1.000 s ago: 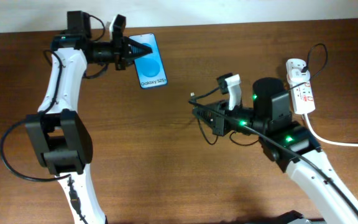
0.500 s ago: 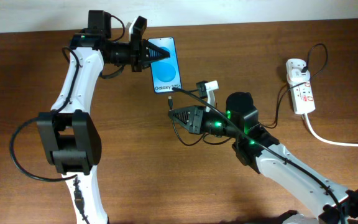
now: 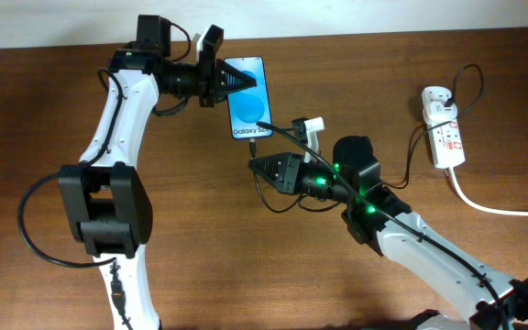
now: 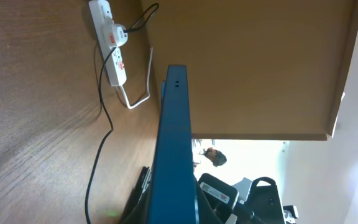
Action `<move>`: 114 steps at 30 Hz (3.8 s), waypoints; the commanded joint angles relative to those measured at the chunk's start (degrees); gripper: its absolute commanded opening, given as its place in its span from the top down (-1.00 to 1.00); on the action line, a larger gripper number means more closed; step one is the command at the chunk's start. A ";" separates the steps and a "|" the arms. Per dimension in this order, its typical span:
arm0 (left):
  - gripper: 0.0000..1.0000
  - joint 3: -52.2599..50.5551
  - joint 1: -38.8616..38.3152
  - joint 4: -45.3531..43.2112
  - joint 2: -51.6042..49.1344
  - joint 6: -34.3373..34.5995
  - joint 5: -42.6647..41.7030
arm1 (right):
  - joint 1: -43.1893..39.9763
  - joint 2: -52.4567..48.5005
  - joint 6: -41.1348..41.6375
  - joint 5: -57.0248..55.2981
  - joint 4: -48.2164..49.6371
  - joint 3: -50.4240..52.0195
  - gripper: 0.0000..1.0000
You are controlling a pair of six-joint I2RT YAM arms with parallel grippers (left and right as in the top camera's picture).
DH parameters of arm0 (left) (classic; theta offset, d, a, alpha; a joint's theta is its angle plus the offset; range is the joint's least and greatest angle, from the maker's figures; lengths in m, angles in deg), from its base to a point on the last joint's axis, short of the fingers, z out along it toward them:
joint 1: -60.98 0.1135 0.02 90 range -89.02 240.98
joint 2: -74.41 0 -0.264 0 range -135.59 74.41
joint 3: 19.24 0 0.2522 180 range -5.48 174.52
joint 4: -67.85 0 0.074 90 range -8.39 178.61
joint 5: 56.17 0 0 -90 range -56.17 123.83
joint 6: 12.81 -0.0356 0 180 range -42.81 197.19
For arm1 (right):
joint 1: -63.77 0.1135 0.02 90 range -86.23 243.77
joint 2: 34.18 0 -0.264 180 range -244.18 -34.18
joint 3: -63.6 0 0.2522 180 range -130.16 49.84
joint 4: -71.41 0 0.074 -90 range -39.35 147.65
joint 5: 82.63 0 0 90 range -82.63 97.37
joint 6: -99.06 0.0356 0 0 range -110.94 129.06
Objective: Plug charger to phone and switch on socket
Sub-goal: 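Push the plug up into the phone port with the right gripper, then lower the phone onto the table and open the left gripper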
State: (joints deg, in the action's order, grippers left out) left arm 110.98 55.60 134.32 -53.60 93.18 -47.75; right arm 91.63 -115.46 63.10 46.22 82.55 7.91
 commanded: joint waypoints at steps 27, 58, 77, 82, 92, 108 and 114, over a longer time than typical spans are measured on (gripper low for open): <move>1.00 0.59 -0.15 -1.18 0.22 -2.25 -3.08 | -0.70 -0.85 -0.61 -1.88 0.68 -0.26 0.92; 1.00 0.59 -0.11 0.92 0.22 -0.22 -2.84 | -5.01 -0.85 -4.28 1.68 -2.08 -0.26 0.53; 1.00 0.57 0.50 12.35 -8.72 -2.45 49.90 | -5.01 -0.85 -10.34 -4.20 -12.33 -0.26 -0.59; 1.00 0.59 -0.37 12.33 -11.30 -2.45 51.49 | -5.01 -0.85 -10.34 -4.63 -12.37 -0.26 -0.59; 0.45 0.59 -0.63 12.96 -11.91 -2.40 54.90 | -5.01 -0.85 -10.34 -4.66 -12.55 -0.26 -0.59; 0.01 0.59 -0.63 14.93 -11.91 -2.40 73.94 | -5.01 -0.85 -10.34 -4.85 -12.55 -0.26 -0.59; -0.32 0.59 -0.63 15.39 -11.91 -2.40 73.88 | -5.01 -0.85 -10.34 -4.87 -12.52 -0.26 -0.59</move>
State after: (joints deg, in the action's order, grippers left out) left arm 112.14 54.61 149.60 -65.10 91.21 23.17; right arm 86.88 -116.12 53.61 41.87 69.81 8.10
